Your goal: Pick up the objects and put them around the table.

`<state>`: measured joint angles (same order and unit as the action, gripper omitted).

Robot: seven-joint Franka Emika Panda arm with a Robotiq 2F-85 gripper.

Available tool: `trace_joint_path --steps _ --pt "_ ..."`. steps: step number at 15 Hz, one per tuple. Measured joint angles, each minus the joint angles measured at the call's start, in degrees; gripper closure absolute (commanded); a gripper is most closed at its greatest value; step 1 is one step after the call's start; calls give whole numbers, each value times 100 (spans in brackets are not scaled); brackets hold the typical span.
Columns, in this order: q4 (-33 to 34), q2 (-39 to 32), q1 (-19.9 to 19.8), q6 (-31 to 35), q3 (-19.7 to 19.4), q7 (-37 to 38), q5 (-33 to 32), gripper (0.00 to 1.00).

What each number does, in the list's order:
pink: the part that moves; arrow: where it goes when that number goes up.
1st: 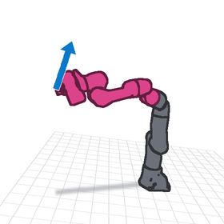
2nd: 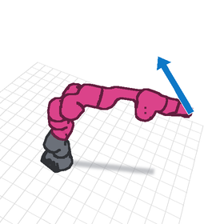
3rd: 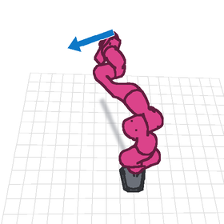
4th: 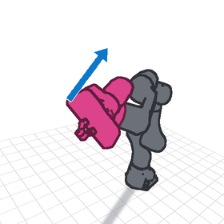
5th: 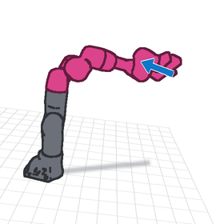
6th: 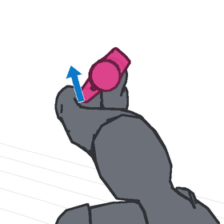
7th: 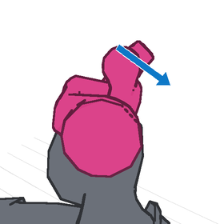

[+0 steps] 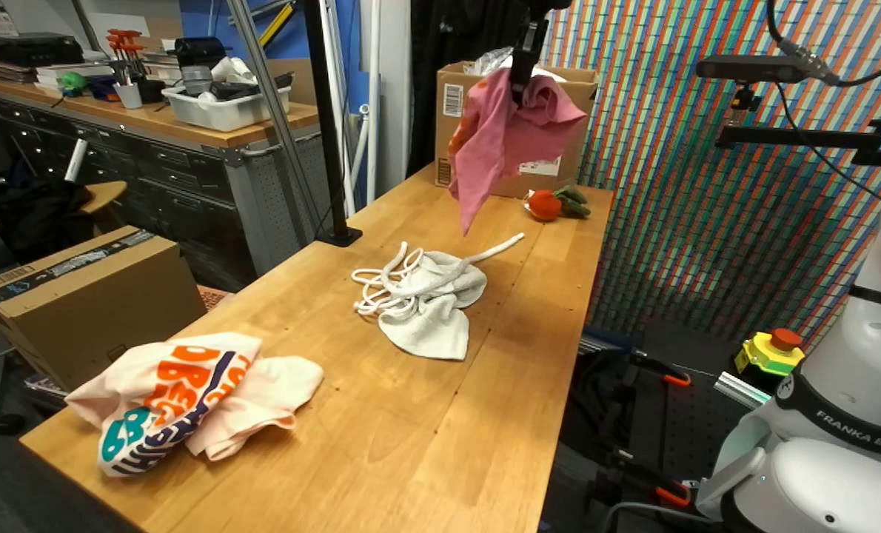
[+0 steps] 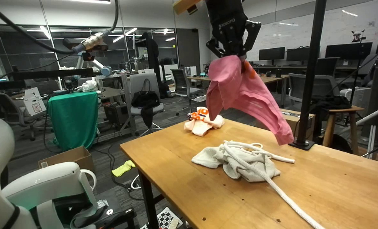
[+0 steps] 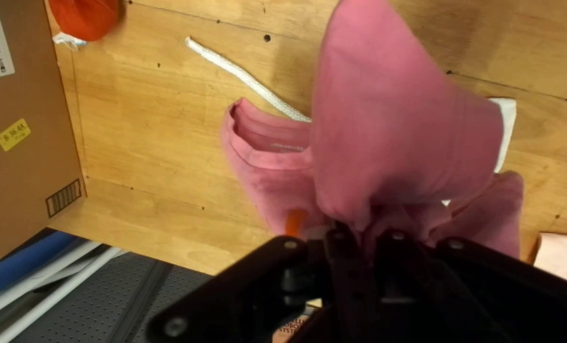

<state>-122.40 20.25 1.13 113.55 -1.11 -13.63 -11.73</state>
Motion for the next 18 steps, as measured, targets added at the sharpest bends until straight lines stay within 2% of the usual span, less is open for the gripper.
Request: trace_joint_path --steps 5,8,13,18 --pt "183 -290 6 -30 180 283 -1 94" --pt "539 -675 6 -60 233 518 -3 94" --pt "1842 -1576 -62 -402 201 765 -19 94" --pt "3166 -2414 -175 -232 68 1820 -275 92"
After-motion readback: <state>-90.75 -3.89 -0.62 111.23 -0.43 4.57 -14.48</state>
